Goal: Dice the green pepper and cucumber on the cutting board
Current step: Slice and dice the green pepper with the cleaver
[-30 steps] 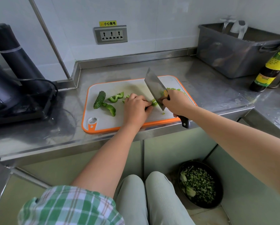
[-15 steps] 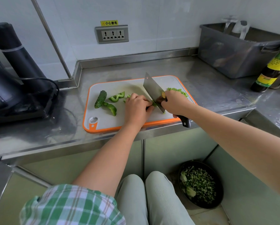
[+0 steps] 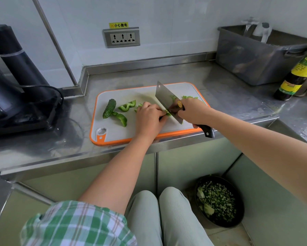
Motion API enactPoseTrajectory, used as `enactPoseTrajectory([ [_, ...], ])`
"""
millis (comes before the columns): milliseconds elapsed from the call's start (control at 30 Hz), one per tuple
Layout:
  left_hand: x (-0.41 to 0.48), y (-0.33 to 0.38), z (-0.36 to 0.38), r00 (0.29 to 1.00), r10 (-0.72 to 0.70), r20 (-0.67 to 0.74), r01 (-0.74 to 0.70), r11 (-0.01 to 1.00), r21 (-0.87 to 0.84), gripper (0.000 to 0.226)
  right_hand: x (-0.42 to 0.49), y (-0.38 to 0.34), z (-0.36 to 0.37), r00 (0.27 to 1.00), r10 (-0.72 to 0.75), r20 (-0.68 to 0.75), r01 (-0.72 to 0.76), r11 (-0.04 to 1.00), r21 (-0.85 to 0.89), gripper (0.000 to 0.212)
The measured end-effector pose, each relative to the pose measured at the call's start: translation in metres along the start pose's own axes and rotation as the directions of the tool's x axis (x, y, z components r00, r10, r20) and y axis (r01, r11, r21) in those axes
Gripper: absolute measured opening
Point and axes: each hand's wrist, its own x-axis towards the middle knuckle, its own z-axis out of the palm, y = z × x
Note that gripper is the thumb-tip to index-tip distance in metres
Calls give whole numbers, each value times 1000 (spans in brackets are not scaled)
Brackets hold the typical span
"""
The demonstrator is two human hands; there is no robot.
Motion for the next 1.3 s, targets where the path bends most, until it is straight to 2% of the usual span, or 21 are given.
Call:
enactPoseTrajectory([
  [133, 0, 0, 0, 1000, -3, 14, 3, 1000, 6, 10, 2, -3, 1, 1000, 17, 4, -18, 1000, 10, 14],
  [333, 1, -1, 1, 1000, 2, 4, -2, 1000, -4, 11, -2, 5, 10, 993, 28, -111, -14, 991, 131, 20],
  [400, 1, -1, 2, 1000, 8, -4, -8, 1000, -2, 11, -5, 5, 7, 994, 27, -103, -13, 990, 139, 15],
  [567, 0, 1, 0, 1000, -1, -7, 1, 1000, -16, 12, -6, -3, -3, 999, 31, -15, -30, 997, 73, 6],
  [833, 0, 1, -2, 1000, -1, 14, 1, 1000, -6, 11, -2, -7, 1, 1000, -22, -9, 22, 999, -34, 19],
  [900, 0, 0, -2, 1000, -4, 24, 4, 1000, 1, 11, -1, -7, 5, 1000, -8, -19, 8, 1000, -14, 19],
  [1033, 2, 0, -2, 1000, 10, 19, -10, 1000, 15, 11, 0, 0, 8, 999, 49, -20, -46, 994, 99, 5],
  [1167, 3, -3, -10, 996, 66, 55, -71, 994, 89, 22, 2, 4, 7, 998, 51, -26, -47, 988, 146, 20],
  [1300, -3, -11, -18, 999, 30, 29, -34, 991, 133, 25, 2, 1, 2, 996, 53, -69, -42, 988, 147, 21],
])
